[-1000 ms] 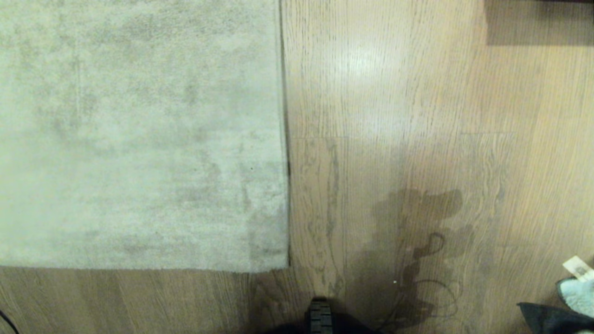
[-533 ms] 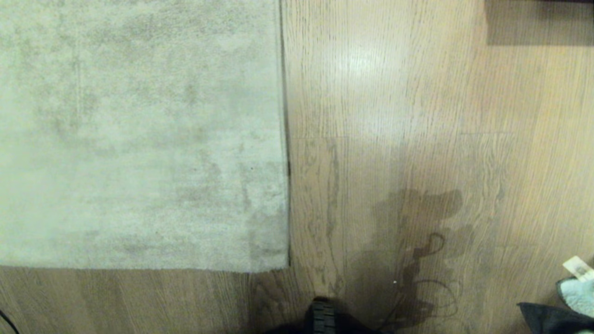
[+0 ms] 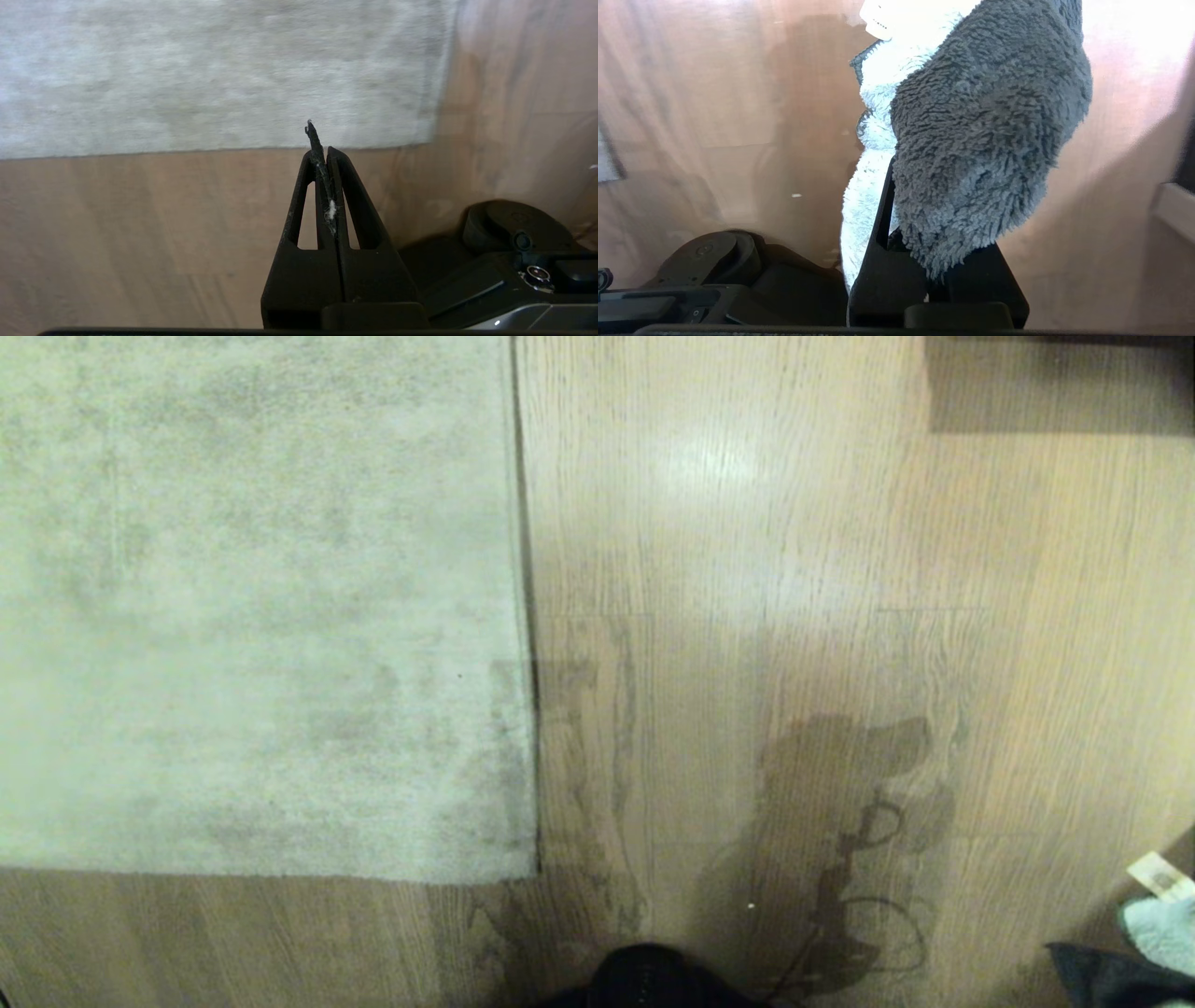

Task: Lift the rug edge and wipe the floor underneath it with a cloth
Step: Put down the rag

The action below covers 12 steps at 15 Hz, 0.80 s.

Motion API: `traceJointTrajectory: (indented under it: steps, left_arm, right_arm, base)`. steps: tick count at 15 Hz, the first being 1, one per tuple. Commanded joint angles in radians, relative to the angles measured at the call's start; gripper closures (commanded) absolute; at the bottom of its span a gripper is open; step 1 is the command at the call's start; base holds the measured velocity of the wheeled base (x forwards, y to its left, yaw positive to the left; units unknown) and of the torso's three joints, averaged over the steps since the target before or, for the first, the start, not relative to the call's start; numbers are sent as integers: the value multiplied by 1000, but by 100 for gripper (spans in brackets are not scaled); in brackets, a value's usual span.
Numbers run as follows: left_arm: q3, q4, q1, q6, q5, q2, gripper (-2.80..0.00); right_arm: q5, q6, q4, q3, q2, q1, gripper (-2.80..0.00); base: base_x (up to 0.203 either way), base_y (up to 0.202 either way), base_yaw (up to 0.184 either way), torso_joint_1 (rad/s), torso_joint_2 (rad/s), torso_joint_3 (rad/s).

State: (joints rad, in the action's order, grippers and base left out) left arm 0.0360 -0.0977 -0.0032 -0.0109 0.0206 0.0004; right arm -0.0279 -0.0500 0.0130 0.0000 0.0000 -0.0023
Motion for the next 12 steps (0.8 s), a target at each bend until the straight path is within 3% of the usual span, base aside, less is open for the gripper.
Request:
traceJointTrajectory:
  steps: [1,12]
  left_arm:
    - [0,-1,0,0,1,0,0]
    - [0,-1,-1,0,0,0,0]
  right_arm:
    - [0,-1,1,0,2,1,0]
    - [1,2,1,0,1,0,0]
  base:
    - [0,-193,-2,2,2,6]
    - [0,-195,0,3,2,4]
